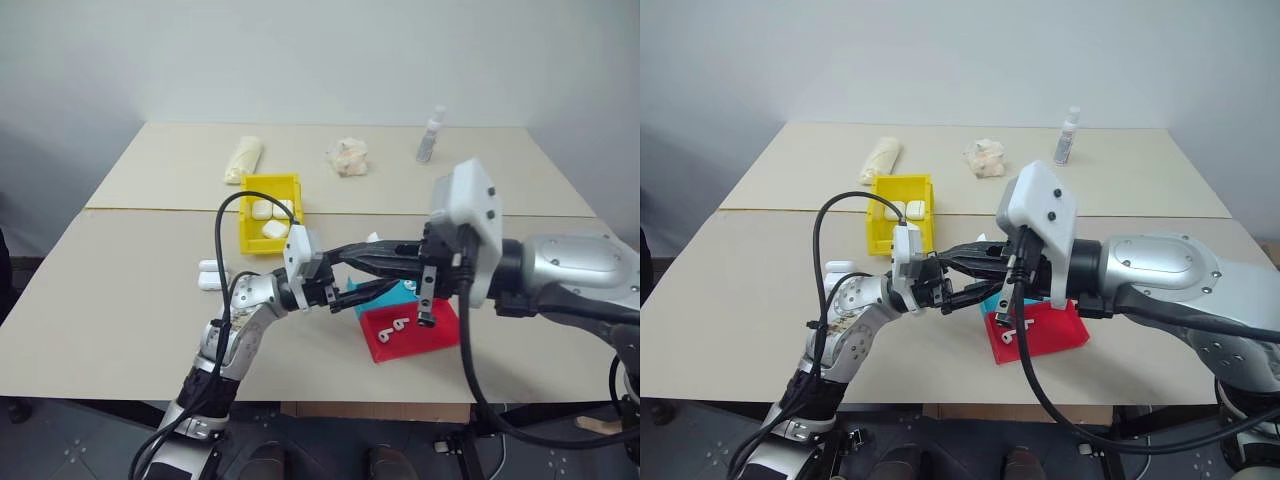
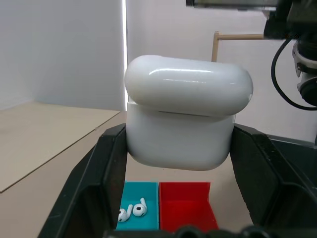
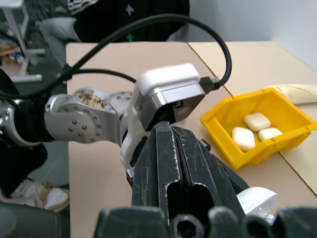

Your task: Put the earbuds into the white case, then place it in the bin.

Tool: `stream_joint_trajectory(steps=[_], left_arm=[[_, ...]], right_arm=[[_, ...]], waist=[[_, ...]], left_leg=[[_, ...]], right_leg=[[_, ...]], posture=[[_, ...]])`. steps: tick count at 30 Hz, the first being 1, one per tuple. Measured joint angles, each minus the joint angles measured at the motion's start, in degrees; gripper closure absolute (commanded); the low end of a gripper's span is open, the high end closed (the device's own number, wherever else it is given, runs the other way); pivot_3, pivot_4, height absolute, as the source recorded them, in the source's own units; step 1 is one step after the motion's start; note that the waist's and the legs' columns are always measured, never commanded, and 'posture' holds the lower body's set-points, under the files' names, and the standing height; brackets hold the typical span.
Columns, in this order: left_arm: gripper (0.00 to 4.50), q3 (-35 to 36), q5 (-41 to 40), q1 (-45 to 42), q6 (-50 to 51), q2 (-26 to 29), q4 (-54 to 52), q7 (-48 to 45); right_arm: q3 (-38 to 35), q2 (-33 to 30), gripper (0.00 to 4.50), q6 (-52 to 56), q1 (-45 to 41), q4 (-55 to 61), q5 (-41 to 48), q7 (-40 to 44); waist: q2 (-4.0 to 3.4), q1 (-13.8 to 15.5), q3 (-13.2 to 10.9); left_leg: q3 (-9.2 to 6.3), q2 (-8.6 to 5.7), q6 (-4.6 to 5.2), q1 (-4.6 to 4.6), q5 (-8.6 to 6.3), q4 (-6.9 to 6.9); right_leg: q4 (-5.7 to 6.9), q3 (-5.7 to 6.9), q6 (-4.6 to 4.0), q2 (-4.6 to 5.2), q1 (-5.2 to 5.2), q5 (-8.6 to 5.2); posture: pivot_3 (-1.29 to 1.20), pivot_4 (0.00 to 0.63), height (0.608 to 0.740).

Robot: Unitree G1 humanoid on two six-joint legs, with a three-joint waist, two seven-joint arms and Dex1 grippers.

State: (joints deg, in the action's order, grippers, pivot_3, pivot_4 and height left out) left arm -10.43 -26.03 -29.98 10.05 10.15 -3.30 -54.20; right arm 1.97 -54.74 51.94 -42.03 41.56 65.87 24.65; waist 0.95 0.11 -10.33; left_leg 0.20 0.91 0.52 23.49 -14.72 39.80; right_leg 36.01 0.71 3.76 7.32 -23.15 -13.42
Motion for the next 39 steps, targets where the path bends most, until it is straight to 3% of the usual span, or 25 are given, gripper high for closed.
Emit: stream_joint_trajectory(steps=[12,24,28,33,39], left_arm=[[1.66,0.98,0.21,1.54,-4.14,-0.53,0.25,-0.44],[1.66,1.90,0.19,1.58,-7.02,-0.53,0.81,-0.85],[1.66,3.98,1.26,0.76,-9.21,-1.05,3.23,1.83],[1.66,9.64,9.37,-6.67,-15.86,-1.78,12.09,15.12],[1.66,14.59,21.97,-19.24,-16.71,-4.29,28.54,43.36]], right_arm=[[2.51,1.98,4.47,1.00,0.94,0.53,-9.20,0.64],[-3.52,3.41,4.47,1.01,3.33,2.60,-7.50,0.45],[-10.63,5.08,4.47,0.36,5.06,2.70,-2.61,-1.74],[-16.95,4.40,4.47,-0.13,10.96,2.25,-0.36,-4.84],[-16.62,4.31,4.47,-0.10,16.08,3.13,-0.32,-7.67]], waist=[[0.00,0.02,0.00],[0.00,0.39,0.00],[0.00,0.48,0.00],[0.10,0.77,0.05],[0.15,0.71,0.03]], left_leg=[[0.00,0.00,0.00,0.00,0.00,0.00],[0.01,0.00,0.00,-0.01,0.00,0.01],[0.00,0.00,0.00,-0.01,0.00,0.02],[0.01,-0.04,0.01,0.00,0.00,0.05],[0.00,-0.05,0.01,0.08,0.00,0.04]], right_leg=[[0.02,0.00,0.00,0.00,-0.01,0.00],[0.02,0.00,0.01,0.00,0.00,0.01],[0.04,0.01,0.00,0.00,0.01,0.01],[-0.02,0.03,0.07,0.02,0.08,0.05],[-0.07,0.06,0.11,0.02,0.04,0.07]], posture=[[0.00,0.150,0.740],[0.00,0.150,0.740],[0.00,0.150,0.740],[0.00,0.150,0.740],[0.00,0.150,0.740]])
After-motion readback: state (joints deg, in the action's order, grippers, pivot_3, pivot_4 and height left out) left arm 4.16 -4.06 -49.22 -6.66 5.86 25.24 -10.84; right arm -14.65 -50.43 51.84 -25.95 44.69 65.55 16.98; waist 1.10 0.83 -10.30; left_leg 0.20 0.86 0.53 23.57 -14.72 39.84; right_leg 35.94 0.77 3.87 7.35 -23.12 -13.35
